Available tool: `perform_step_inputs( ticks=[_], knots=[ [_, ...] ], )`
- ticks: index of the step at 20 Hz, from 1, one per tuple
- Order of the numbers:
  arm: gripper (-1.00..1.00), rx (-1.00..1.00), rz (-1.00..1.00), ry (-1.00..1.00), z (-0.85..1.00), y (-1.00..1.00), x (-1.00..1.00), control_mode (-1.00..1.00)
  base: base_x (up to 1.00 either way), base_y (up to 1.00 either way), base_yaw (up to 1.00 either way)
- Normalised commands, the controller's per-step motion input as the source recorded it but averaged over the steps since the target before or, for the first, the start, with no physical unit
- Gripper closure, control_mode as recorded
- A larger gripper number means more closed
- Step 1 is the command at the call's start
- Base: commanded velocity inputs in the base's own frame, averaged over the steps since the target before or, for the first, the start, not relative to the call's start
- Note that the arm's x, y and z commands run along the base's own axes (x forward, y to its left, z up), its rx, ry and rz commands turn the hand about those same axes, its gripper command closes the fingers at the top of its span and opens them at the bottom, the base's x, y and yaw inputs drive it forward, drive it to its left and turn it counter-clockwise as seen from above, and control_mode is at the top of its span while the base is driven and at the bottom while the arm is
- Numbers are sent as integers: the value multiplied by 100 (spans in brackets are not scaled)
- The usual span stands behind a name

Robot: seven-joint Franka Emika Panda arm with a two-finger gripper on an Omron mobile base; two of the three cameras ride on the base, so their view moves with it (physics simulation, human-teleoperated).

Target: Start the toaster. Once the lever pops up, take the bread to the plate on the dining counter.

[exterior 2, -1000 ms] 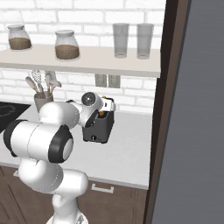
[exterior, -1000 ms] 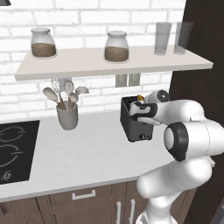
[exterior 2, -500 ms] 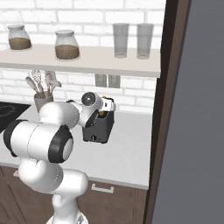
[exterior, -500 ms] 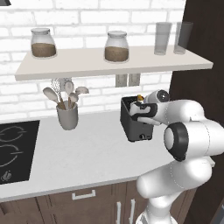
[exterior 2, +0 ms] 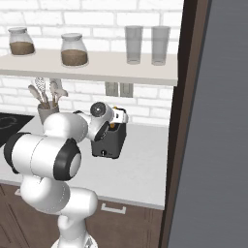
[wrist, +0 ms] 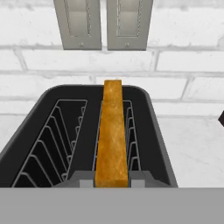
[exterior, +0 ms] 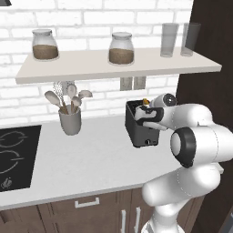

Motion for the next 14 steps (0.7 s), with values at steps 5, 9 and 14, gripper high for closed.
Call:
perform_step_inputs(
  ticks=[5, 9, 14],
  knots=[
    [100, 0, 0, -1, 9, 0, 0, -100, 0, 0, 0],
    [100, 0, 0, -1, 46, 0, 0, -100, 0, 0, 0],
    [100, 0, 0, -1, 55, 0, -4, -100, 0, 0, 0]
  ],
)
